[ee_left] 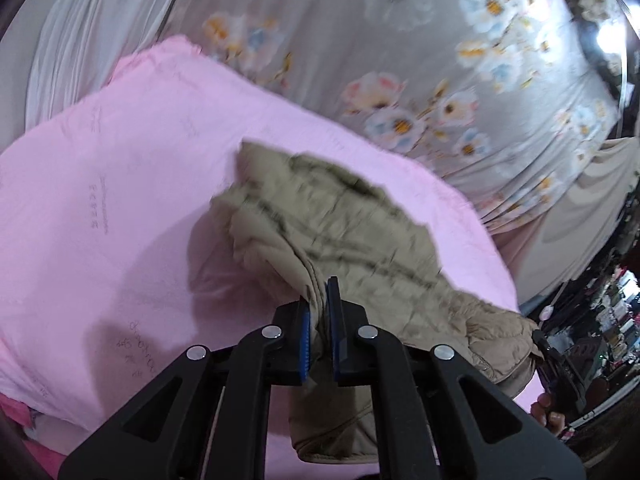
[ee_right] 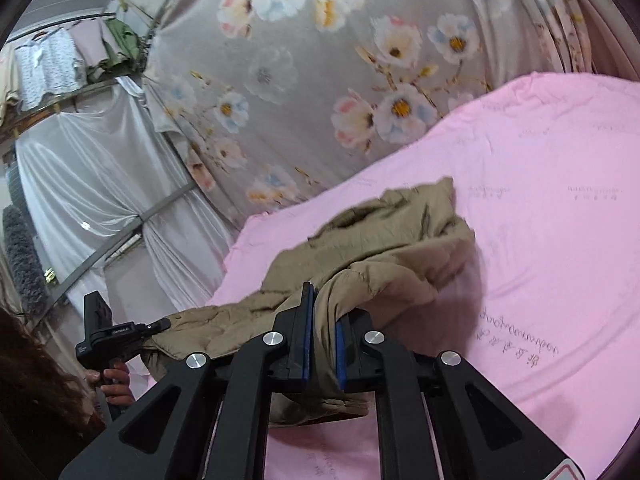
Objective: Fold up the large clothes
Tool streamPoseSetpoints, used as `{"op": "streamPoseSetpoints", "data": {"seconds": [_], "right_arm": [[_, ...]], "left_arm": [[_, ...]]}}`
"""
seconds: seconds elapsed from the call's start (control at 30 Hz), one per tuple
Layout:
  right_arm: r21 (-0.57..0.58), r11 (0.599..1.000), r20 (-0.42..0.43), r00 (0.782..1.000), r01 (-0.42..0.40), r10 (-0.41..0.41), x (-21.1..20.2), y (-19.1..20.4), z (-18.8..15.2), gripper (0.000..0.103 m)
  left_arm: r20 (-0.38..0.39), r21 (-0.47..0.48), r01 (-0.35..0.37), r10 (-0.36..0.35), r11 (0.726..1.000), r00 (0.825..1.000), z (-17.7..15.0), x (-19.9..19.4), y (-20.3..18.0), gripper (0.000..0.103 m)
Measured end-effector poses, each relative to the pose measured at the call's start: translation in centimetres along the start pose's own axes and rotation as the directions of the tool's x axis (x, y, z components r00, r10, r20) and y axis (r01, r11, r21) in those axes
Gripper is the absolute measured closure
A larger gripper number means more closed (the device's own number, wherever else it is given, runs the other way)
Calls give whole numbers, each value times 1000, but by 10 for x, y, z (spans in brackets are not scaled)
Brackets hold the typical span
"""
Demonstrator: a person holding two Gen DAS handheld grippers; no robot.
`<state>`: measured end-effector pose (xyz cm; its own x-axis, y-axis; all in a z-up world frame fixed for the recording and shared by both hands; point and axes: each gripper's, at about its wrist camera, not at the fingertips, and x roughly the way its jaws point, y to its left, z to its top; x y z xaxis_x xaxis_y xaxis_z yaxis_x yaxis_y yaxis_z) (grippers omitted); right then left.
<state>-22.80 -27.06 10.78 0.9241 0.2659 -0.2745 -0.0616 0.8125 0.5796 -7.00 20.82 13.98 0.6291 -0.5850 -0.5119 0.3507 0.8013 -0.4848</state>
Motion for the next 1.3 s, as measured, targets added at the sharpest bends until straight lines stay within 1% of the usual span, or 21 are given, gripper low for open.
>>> {"op": "streamPoseSetpoints", "data": {"seconds": [0.07, 0.13, 0.2, 0.27, 0.33, 0.37, 0.4, 0.47, 0.53, 0.57, 0.63, 0.7, 0.8, 0.87, 0.9, 1.03, 1.1, 1.2, 1.23, 1.27, 1.3], "right_arm": [[-39, 999, 59, 998, -23, 25, -15, 19, 17, 94], [-66, 997, 113, 993, -36, 44, -21, 32, 37, 94], [-81, 996, 154, 987, -40, 52, -16, 40, 61, 94], [-84, 996, 181, 982, -38, 53, 2, 42, 84, 94], [-89, 996, 195, 980, -15, 32, 27, 41, 106, 94], [-80, 997, 194, 981, 1, 14, 42, 37, 116, 94], [-60, 998, 185, 983, 12, 0, 61, 31, 126, 94], [-19, 999, 170, 985, 29, -25, 93, 17, 137, 94], [19, 998, 147, 987, 62, -64, 130, 1, 148, 94], [38, 995, 134, 986, 91, -95, 148, -9, 149, 94], [70, 990, 97, 987, 122, -129, 177, -26, 151, 94], [118, 980, 49, 985, 162, -168, 206, -49, 150, 94], [166, 964, -22, 978, 210, -209, 236, -77, 141, 94], [191, 952, -66, 971, 238, -229, 252, -96, 133, 94], [208, 947, -85, 969, 244, -231, 260, -106, 128, 94], [272, 935, -110, 973, 226, -203, 270, -130, 115, 94], [297, 931, -117, 976, 212, -185, 272, -138, 110, 93], [334, 928, -108, 985, 167, -138, 268, -145, 107, 91], [355, 925, -96, 990, 133, -105, 263, -147, 107, 90], [378, 921, -83, 994, 96, -69, 258, -149, 108, 88], [402, 914, -71, 997, 61, -35, 252, -150, 109, 85]], "left_arm": [[57, 23, 23, -24, 999, 998, 12, -24, -13, 97], [108, 56, 28, -34, 998, 994, 27, -38, -27, 96], [146, 86, 21, -33, 996, 989, 49, -38, -39, 96], [166, 101, -4, -13, 995, 986, 69, -24, -47, 96], [172, 104, -43, 25, 994, 985, 92, 2, -51, 95], [165, 104, -65, 47, 992, 985, 106, 22, -51, 95], [160, 98, -85, 69, 991, 985, 112, 40, -49, 95], [136, 99, -148, 134, 984, 981, 131, 87, -45, 94], [98, 98, -218, 208, 971, 973, 142, 136, -37, 94], [84, 97, -239, 232, 966, 969, 145, 155, -31, 94], [52, 96, -280, 277, 955, 960, 147, 189, -19, 94], [-2, 101, -308, 310, 946, 951, 147, 229, -6, 93], [-72, 112, -332, 341, 936, 937, 141, 269, 8, 92], [-109, 105, -333, 344, 937, 933, 136, 291, 21, 91], [-124, 91, -326, 336, 941, 934, 133, 300, 28, 89], [-167, 56, -286, 291, 957, 942, 126, 317, 44, 86], [-173, 26, -254, 255, 967, 951, 126, 319, 49, 84], [-159, -41, -181, 172, 983, 972, 128, 310, 59, 78], [-150, -60, -162, 152, 985, 977, 130, 305, 61, 77], [-137, -82, -137, 125, 987, 983, 131, 297, 63, 74], [-122, -95, -121, 109, 988, 987, 134, 289, 65, 67]]}}
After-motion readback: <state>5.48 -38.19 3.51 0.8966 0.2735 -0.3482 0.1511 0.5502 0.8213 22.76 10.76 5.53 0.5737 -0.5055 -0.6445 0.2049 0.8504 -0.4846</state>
